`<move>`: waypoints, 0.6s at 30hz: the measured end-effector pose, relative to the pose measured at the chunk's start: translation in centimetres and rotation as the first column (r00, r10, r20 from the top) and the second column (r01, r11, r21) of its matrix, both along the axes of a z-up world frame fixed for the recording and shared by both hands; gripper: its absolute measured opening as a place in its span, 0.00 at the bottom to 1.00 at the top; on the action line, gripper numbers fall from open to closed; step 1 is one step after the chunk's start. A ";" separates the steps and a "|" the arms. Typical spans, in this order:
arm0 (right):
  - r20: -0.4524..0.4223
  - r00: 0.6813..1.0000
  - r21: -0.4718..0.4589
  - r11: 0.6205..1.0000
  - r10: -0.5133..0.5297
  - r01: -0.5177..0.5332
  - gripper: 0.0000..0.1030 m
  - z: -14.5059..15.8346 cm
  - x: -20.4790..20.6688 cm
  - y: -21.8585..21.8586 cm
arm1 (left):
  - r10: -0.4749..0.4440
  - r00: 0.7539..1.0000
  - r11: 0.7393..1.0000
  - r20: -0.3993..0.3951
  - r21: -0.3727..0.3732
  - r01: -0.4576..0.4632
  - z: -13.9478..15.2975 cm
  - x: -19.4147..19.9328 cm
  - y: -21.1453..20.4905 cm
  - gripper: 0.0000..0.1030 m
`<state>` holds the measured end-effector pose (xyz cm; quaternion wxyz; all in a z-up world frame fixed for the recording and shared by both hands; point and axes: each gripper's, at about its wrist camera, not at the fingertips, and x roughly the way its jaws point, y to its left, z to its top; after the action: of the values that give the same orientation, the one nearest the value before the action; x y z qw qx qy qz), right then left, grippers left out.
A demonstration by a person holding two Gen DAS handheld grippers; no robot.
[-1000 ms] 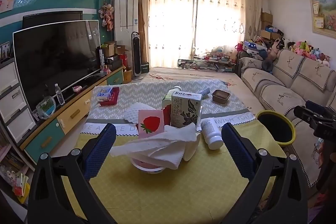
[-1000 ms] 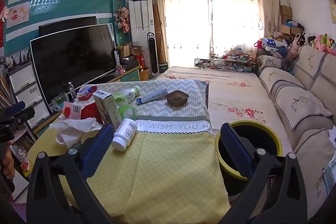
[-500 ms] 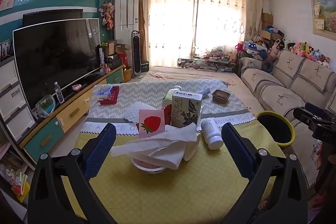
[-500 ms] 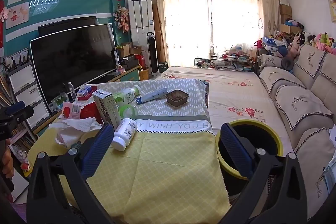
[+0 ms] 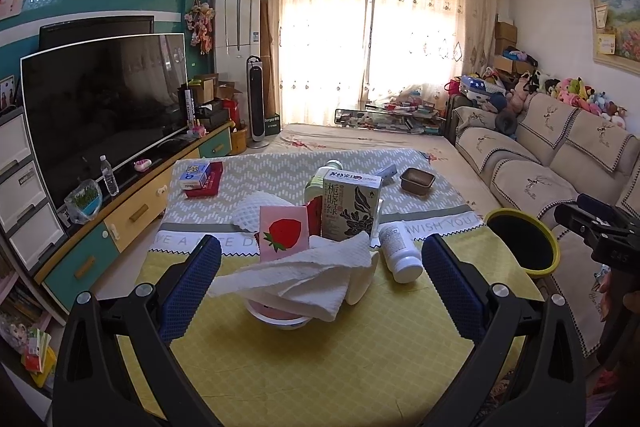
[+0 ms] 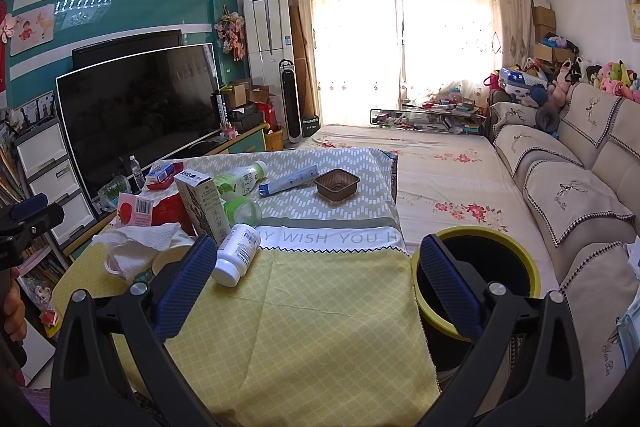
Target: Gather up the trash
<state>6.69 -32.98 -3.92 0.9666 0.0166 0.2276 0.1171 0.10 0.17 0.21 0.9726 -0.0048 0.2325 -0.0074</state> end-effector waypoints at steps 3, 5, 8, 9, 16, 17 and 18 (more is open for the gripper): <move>-0.004 1.000 -0.001 1.000 -0.001 0.001 0.94 -0.8 0.4 0.3 | -0.002 1.000 1.000 -0.001 0.000 0.002 -0.1 0.1 0.0 0.96; -0.006 1.000 -0.001 1.000 0.000 0.000 0.94 -0.9 0.5 0.1 | -0.004 1.000 1.000 -0.002 0.002 0.004 -0.2 0.2 -0.1 0.96; -0.008 1.000 0.003 1.000 0.000 0.000 0.94 -0.7 0.6 0.2 | -0.007 1.000 1.000 -0.003 0.000 0.007 -0.2 0.2 -0.1 0.96; -0.007 1.000 0.003 1.000 0.000 0.000 0.94 -0.5 0.6 0.2 | -0.009 1.000 1.000 -0.003 0.000 0.009 -0.2 0.2 -0.2 0.96; -0.009 1.000 0.004 1.000 -0.001 0.001 0.94 -0.5 0.6 0.2 | -0.014 1.000 1.000 -0.004 0.001 0.014 -0.1 0.2 -0.4 0.96; -0.008 1.000 0.005 1.000 0.000 0.000 0.94 -0.5 0.6 0.2 | -0.015 1.000 1.000 -0.005 0.002 0.015 -0.1 0.2 -0.4 0.96; -0.009 1.000 0.004 1.000 0.000 0.000 0.94 -0.5 0.6 0.2 | -0.017 1.000 1.000 -0.006 0.003 0.017 -0.1 0.2 -0.4 0.96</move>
<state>7.30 -32.80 -4.45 0.9655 0.0192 0.2316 0.1175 0.34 -0.28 0.07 0.9718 -0.0015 0.2354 -0.0153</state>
